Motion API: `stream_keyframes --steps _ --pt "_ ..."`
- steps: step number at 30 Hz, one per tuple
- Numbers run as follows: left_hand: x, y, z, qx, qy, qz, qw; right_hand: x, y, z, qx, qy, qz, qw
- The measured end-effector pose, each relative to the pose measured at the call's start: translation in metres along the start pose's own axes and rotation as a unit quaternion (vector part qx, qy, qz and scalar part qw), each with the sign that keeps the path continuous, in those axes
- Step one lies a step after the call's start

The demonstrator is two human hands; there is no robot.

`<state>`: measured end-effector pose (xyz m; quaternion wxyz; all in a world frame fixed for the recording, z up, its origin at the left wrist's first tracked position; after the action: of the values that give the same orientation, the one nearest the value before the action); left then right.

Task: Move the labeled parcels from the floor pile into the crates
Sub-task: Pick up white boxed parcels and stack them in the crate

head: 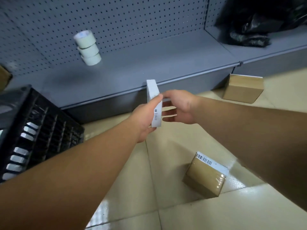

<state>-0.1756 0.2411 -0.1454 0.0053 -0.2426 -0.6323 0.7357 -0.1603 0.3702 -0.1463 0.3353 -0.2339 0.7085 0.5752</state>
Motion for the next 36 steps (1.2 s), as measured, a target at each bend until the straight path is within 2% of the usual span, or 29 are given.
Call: stream_keyframes --steps 8,15,18,21,27,33,36 --pt "-0.025 -0.021 0.051 -0.056 0.001 -0.001 0.998 -0.029 0.015 -0.026 -0.048 -0.023 0.030 0.998" --pt "-0.042 -0.041 0.086 -0.064 0.015 0.001 0.998 -0.046 0.035 -0.021 -0.039 -0.144 0.049 0.988" --pt "-0.046 -0.053 0.100 -0.063 0.018 0.001 0.998 -0.053 0.044 -0.026 -0.034 -0.169 0.056 0.983" --pt "-0.048 -0.071 0.120 -0.062 -0.019 -0.014 0.998 -0.057 0.049 -0.040 -0.015 -0.151 0.056 0.987" --pt "-0.063 -0.112 0.178 0.042 -0.120 -0.081 0.989 -0.073 0.067 -0.091 0.006 -0.087 0.105 0.991" --pt "-0.083 -0.134 0.247 0.034 -0.158 -0.145 0.976 -0.092 0.079 -0.158 0.000 -0.029 0.155 0.987" --pt "-0.094 -0.131 0.289 0.042 -0.206 -0.178 0.961 -0.101 0.079 -0.196 -0.014 -0.001 0.177 0.984"
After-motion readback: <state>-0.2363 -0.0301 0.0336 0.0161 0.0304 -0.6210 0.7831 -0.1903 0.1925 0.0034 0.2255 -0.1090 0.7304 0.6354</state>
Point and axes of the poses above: each hand's wrist, its own x-axis towards the middle knuckle, its own z-axis out of the back of the hand, y = z × x, the point moved 7 cm from there along x, towards the middle knuckle, and after that the axes turned 14 degrees about -z, right-handed, at the moved point
